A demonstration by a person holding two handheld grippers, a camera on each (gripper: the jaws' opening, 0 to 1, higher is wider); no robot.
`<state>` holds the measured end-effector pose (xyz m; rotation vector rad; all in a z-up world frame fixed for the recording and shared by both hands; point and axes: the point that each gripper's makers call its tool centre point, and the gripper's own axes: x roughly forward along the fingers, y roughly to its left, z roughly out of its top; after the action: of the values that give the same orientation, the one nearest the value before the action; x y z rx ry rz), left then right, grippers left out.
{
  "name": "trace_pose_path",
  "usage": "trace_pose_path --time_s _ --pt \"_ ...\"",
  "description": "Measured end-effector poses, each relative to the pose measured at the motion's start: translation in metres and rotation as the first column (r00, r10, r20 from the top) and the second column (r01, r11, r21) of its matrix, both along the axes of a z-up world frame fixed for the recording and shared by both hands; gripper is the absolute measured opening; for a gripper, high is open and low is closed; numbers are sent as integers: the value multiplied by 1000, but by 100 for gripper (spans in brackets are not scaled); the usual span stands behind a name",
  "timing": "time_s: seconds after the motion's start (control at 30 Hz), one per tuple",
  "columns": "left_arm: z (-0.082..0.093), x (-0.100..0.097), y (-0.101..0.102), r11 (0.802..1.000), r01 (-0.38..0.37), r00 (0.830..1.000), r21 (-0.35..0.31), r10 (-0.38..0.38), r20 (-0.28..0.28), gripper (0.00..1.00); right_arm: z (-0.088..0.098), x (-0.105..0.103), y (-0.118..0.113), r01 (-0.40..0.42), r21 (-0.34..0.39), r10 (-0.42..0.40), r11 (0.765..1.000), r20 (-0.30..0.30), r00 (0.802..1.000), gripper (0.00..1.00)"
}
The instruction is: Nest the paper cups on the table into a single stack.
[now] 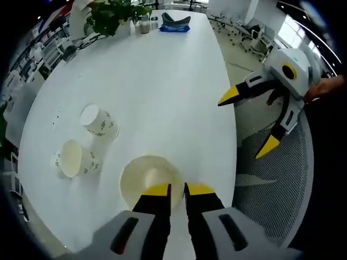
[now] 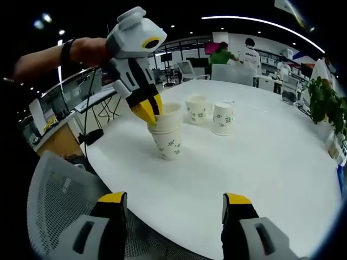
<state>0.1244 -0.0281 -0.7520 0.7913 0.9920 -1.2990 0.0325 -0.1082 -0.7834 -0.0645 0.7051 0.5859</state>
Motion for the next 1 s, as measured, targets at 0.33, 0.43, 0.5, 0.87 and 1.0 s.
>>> trace_pose_path --time_s 0.33,0.43,0.5,0.87,1.0 --pt "36 4 -3 978 -108 992 -178 117 37 33 7 1 2 -15 0 15 1000 8 1000 72" --pt "44 16 7 951 -182 979 -252 198 40 41 17 6 2 -51 -40 52 998 33 998 73" --pt "52 14 16 932 -228 967 -282 252 51 43 27 14 2 -74 -66 78 995 53 996 73" --pt "46 -5 67 845 -406 899 -347 437 12 46 79 130 -9 -96 -147 120 984 164 979 71" --pt "39 -12 82 817 -457 875 -352 484 -13 46 78 169 -9 -103 -169 130 980 155 979 71"
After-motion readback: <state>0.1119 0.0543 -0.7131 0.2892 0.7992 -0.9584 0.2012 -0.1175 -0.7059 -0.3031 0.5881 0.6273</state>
